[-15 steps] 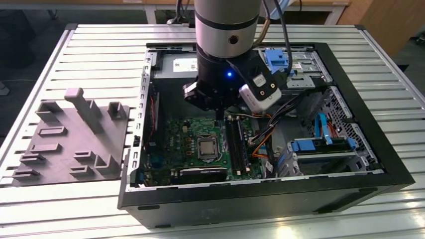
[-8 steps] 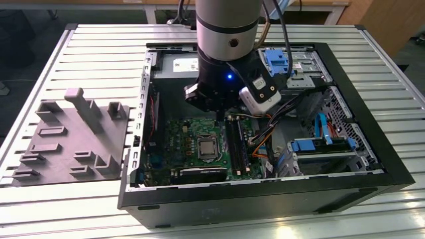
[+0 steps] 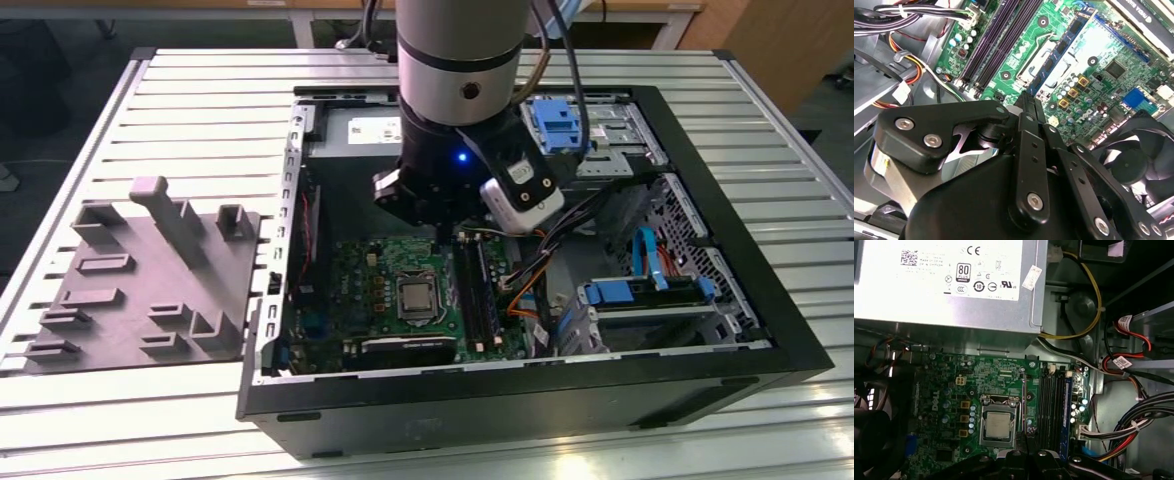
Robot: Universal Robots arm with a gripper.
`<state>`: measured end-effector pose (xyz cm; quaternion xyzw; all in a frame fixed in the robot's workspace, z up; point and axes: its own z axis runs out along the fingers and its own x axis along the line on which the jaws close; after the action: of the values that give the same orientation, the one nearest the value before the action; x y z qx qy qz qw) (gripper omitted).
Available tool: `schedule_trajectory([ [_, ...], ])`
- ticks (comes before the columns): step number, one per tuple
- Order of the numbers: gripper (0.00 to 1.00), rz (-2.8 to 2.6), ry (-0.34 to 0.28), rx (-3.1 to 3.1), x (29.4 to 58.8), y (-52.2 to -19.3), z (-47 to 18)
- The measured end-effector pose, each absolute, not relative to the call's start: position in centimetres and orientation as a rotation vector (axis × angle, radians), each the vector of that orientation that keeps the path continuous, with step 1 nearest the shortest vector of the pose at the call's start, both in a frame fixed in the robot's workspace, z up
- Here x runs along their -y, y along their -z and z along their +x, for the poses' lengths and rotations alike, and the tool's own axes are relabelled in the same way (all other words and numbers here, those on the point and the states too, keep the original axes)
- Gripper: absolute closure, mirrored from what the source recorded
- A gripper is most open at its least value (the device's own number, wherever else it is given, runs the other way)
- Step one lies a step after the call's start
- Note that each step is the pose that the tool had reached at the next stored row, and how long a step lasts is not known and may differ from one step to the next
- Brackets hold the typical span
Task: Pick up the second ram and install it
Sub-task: 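Insert the second ram into the second slot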
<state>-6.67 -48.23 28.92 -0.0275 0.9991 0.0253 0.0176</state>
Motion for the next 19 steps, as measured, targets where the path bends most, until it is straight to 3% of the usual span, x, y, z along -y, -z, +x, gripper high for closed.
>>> schedule_trajectory([
  [19,0.88,-0.036,-0.078,-3.104,48.53,-28.39,-6.05],
])
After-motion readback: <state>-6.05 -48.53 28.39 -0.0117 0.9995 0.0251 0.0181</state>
